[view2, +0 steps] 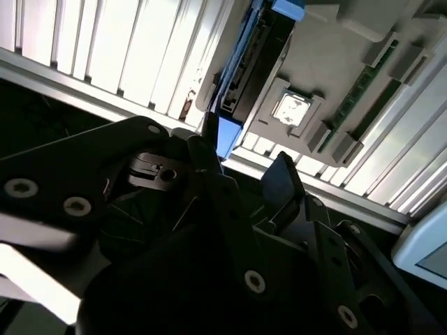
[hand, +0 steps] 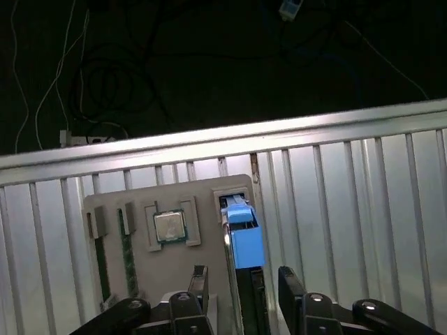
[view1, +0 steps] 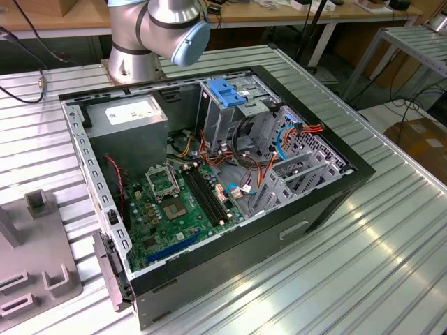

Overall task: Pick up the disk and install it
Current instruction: 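Pick up the disk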

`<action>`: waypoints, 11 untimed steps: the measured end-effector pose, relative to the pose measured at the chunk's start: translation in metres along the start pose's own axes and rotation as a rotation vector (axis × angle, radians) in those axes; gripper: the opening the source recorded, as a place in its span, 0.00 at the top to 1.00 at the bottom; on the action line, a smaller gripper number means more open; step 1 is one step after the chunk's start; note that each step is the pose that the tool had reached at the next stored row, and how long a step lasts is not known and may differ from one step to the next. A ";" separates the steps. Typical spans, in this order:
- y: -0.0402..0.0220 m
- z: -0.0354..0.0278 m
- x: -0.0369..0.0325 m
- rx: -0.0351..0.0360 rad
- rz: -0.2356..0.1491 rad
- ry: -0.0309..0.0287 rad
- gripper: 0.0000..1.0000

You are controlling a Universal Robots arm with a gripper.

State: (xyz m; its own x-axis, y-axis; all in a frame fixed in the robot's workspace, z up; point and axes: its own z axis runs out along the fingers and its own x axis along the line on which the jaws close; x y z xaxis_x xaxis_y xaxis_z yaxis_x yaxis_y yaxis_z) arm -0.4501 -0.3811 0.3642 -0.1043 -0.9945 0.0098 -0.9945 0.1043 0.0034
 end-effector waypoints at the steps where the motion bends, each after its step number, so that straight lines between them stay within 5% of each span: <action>1: 0.0000 0.0011 0.0000 0.0009 -0.024 0.0000 0.47; 11: 0.0054 0.0128 0.0005 0.0014 -0.090 -0.0027 0.47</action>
State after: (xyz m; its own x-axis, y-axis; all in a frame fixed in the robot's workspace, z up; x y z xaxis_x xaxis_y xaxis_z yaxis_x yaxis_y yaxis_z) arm -0.4556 -0.3811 0.3515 -0.0141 -0.9999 0.0068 -0.9999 0.0142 0.0028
